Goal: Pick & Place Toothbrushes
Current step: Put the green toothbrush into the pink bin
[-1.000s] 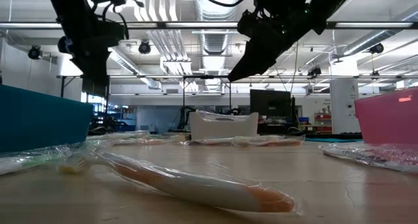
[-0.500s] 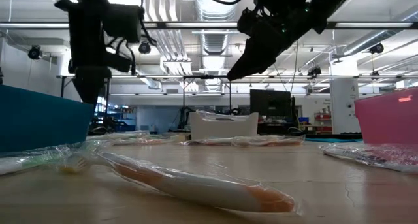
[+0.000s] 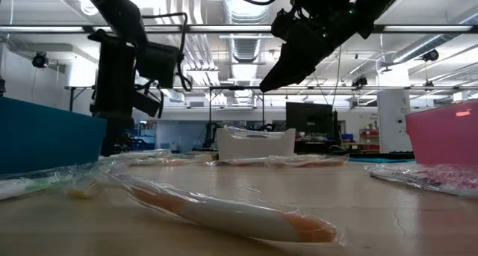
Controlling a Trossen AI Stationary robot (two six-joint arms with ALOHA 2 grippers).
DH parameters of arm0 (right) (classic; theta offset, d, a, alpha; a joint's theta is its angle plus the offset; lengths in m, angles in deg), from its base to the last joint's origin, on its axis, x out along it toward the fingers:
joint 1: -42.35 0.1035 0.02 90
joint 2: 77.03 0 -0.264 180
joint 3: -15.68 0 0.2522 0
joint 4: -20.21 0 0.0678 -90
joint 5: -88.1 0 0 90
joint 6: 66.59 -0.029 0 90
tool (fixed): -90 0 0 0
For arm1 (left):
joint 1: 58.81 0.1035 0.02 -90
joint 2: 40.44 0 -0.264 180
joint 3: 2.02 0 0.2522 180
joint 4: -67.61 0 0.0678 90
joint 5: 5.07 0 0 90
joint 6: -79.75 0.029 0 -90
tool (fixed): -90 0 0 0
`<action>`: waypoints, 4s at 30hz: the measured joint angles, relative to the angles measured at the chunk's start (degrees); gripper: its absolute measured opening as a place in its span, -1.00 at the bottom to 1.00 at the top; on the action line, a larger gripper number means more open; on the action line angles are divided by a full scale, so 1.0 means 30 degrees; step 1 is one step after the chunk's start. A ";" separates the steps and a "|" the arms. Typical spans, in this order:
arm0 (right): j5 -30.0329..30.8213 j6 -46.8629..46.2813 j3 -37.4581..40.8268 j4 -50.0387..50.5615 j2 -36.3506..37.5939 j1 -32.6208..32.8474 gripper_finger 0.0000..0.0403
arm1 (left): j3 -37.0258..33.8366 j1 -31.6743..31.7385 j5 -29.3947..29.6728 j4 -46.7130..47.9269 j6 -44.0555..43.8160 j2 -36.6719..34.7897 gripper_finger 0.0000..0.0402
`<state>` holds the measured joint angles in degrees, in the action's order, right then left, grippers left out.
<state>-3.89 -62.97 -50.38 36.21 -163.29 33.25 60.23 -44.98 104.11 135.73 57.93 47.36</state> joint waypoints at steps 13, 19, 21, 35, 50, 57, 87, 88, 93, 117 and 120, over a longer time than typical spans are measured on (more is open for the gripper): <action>0.0004 0.0007 0.0018 0.0037 -0.0015 0.0000 -0.18 | 0.0043 0.0871 -0.1255 -0.1446 0.1223 0.1684 -0.19; 0.0004 0.0124 0.0049 0.0073 -0.0015 0.0000 -0.26 | 0.0066 0.1000 -0.1519 -0.1480 0.1882 0.1977 -0.29; 0.0004 0.0146 0.0069 0.0066 -0.0015 0.0000 -0.29 | 0.0051 0.0996 -0.1587 -0.1602 0.2110 0.1967 -0.36; 0.0004 0.0172 0.0083 0.0156 -0.0015 -0.0001 -0.54 | -0.0045 0.0988 -0.1805 -0.1496 0.2628 0.1348 -0.94; 0.0008 0.0372 0.0463 0.0260 -0.0015 -0.0007 -0.74 | 0.2227 -0.0142 -0.1620 0.1057 0.2634 -0.2019 -0.92; 0.0172 0.0342 0.0666 0.0521 -0.0015 -0.0106 -0.68 | 0.4034 -0.3580 -0.0480 0.0226 0.4983 -0.2258 -0.92; -0.5670 -0.4230 0.0841 -0.4209 0.0000 -0.0080 -0.25 | 0.1084 -1.0100 1.2708 -1.7600 3.4881 -0.2055 -0.91; -0.5842 -0.4454 0.0967 -0.4674 0.0000 -0.0080 -0.24 | 0.0958 -1.0100 1.3129 -1.8267 3.5794 -0.1997 -0.91; -0.6014 -0.5445 0.1205 -0.6122 -0.0022 -0.0082 -0.19 | 0.0619 -1.0091 1.4148 -2.1092 3.9911 -0.1121 -0.91; -0.5861 -0.5487 0.1220 -0.6317 -0.0029 -0.0044 -0.33 | 0.2906 -0.8703 1.3335 -2.3483 4.2798 0.0942 -0.91; -0.5831 -0.5362 0.1221 -0.6470 -0.0029 -0.0044 -0.37 | 0.2943 -0.8492 1.3083 -2.3720 4.3055 0.0942 -0.91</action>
<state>-21.39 -79.06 -46.72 16.80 -163.38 33.12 69.06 -70.45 143.36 64.57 187.09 50.18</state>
